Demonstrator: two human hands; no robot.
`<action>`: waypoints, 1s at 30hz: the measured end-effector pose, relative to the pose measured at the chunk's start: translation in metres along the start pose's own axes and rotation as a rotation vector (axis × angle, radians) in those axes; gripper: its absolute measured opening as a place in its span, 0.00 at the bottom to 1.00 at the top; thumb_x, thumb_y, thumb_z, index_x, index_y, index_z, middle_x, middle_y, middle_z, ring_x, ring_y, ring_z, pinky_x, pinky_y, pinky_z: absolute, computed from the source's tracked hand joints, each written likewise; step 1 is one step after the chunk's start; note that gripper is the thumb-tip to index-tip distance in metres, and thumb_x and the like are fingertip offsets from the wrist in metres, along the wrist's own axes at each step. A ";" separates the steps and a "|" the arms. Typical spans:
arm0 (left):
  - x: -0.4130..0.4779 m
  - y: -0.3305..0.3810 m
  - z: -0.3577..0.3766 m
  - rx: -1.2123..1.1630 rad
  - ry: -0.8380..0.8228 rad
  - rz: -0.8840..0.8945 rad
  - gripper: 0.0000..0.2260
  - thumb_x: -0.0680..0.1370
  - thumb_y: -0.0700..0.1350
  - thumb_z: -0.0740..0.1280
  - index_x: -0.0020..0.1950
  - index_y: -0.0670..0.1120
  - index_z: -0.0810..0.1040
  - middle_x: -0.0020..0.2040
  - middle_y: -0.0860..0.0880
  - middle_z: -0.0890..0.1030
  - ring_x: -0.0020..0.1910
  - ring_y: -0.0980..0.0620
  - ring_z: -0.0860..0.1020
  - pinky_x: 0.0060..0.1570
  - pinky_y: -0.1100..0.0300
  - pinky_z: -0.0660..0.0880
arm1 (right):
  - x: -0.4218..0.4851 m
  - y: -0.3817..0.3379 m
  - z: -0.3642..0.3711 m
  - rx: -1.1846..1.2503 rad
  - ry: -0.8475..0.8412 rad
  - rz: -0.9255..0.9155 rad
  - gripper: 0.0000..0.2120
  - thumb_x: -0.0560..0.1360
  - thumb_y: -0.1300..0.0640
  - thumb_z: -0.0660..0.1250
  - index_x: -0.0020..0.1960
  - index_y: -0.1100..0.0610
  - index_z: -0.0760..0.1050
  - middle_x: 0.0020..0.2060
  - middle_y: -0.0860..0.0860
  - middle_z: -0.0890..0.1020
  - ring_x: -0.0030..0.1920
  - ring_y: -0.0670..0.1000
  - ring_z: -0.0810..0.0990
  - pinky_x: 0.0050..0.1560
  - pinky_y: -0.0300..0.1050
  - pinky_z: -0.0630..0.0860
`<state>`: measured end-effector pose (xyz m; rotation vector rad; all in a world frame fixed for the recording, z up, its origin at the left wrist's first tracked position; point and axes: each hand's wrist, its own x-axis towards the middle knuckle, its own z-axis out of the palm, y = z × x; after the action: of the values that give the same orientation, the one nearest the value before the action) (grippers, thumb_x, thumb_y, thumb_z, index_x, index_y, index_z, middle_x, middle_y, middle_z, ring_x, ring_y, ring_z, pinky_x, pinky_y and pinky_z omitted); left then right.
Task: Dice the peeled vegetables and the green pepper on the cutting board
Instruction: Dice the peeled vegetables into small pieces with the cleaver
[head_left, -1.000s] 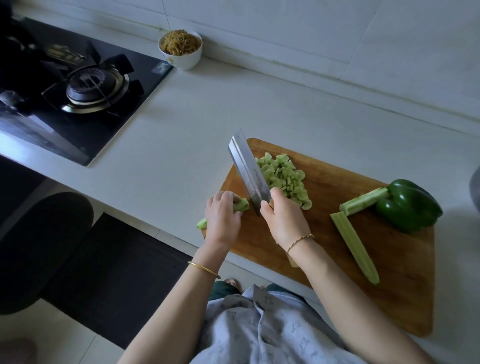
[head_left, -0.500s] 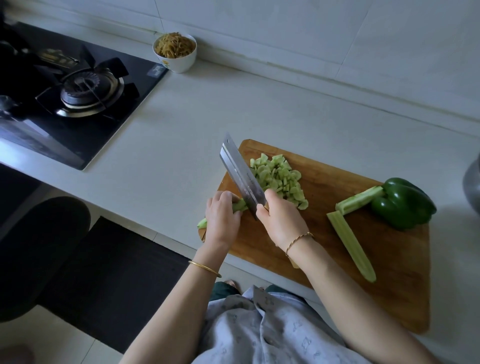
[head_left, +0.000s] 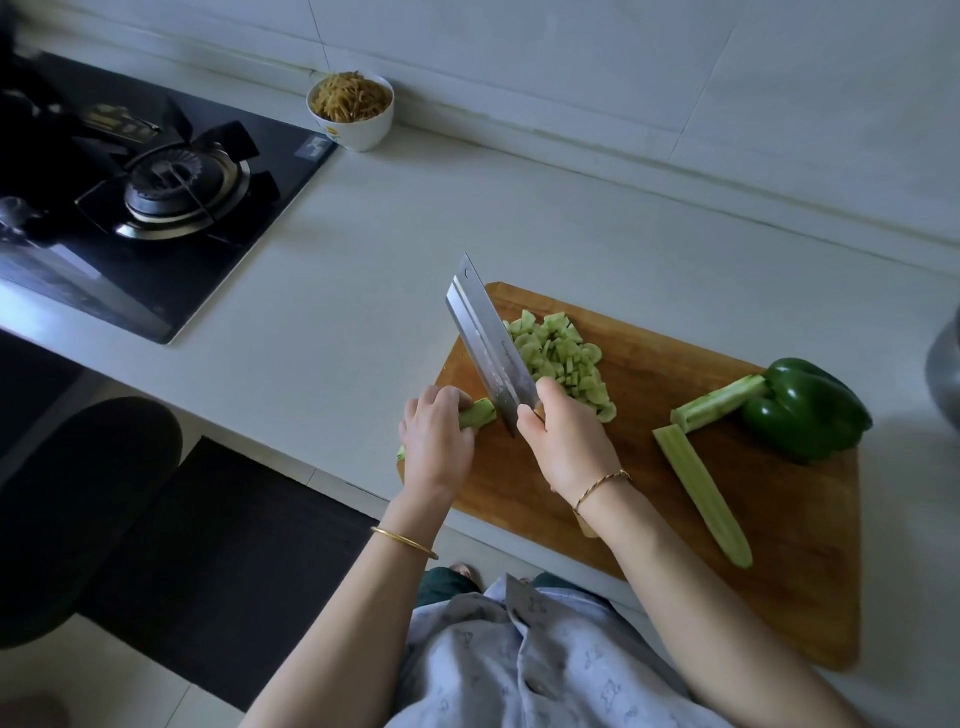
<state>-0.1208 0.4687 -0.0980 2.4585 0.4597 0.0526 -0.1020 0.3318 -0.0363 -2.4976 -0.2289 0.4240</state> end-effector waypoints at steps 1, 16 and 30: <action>0.000 0.000 0.001 0.000 0.002 -0.001 0.08 0.75 0.38 0.66 0.54 0.45 0.76 0.54 0.48 0.75 0.55 0.49 0.68 0.53 0.59 0.61 | -0.001 -0.001 -0.001 0.004 -0.006 0.002 0.08 0.82 0.54 0.57 0.46 0.55 0.63 0.31 0.48 0.70 0.31 0.51 0.73 0.32 0.50 0.77; 0.002 -0.002 0.003 -0.027 -0.014 -0.022 0.09 0.73 0.37 0.68 0.52 0.44 0.77 0.55 0.48 0.76 0.56 0.47 0.69 0.55 0.56 0.65 | 0.004 0.001 0.008 -0.025 -0.047 0.048 0.08 0.82 0.54 0.56 0.46 0.57 0.63 0.32 0.49 0.70 0.36 0.55 0.75 0.34 0.51 0.72; 0.006 0.002 0.006 -0.040 -0.012 -0.016 0.09 0.73 0.36 0.69 0.52 0.44 0.78 0.55 0.47 0.77 0.56 0.47 0.70 0.56 0.54 0.67 | 0.001 -0.002 -0.006 -0.014 -0.057 0.033 0.07 0.82 0.54 0.56 0.48 0.57 0.65 0.34 0.51 0.72 0.34 0.55 0.77 0.36 0.60 0.80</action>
<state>-0.1140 0.4661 -0.1022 2.4149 0.4686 0.0404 -0.0992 0.3301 -0.0305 -2.5083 -0.2145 0.5086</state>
